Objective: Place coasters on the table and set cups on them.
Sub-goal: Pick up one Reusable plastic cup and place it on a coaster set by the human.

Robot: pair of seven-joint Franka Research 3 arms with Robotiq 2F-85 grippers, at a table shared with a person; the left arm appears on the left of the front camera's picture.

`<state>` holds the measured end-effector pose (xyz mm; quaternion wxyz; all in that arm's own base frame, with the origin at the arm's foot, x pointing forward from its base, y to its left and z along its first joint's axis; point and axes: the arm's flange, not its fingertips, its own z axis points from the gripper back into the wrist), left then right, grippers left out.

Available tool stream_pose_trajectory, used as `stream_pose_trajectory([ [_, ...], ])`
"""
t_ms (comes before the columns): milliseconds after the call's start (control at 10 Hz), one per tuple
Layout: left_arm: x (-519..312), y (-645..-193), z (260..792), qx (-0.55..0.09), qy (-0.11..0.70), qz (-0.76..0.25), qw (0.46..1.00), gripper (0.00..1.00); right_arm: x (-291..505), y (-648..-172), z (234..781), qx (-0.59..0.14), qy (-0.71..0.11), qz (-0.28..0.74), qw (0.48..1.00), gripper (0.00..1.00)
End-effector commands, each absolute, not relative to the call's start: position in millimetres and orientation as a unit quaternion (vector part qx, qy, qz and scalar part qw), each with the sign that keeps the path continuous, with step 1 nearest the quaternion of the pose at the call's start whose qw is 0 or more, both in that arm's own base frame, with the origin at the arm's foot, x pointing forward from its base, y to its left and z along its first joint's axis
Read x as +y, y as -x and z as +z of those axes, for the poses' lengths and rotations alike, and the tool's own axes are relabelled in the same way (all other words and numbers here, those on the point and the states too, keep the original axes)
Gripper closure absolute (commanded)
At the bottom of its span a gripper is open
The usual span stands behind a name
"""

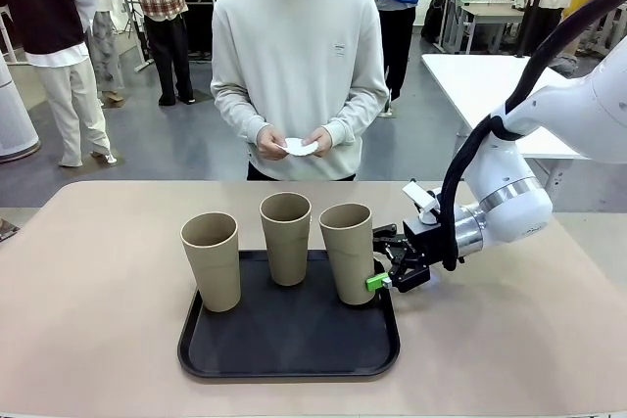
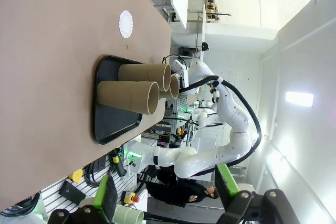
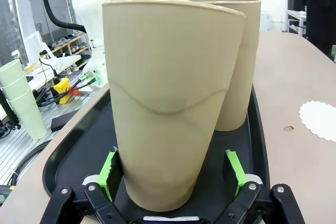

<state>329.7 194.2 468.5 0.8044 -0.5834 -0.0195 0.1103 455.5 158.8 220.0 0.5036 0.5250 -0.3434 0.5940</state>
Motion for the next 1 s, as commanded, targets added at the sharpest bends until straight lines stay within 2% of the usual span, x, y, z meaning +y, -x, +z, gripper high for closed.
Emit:
stream_pose_trajectory([
  [0, 195, -329, 470, -0.023, 0.588, 0.109, 0.801, 0.0, 161, -461, 220, -0.325, -0.528, 0.598, 0.508, 0.0],
  [900, 195, -329, 470, -0.023, 0.588, 0.109, 0.801, 0.0, 174, -445, 227, -0.317, -0.553, 0.613, 0.466, 0.0],
])
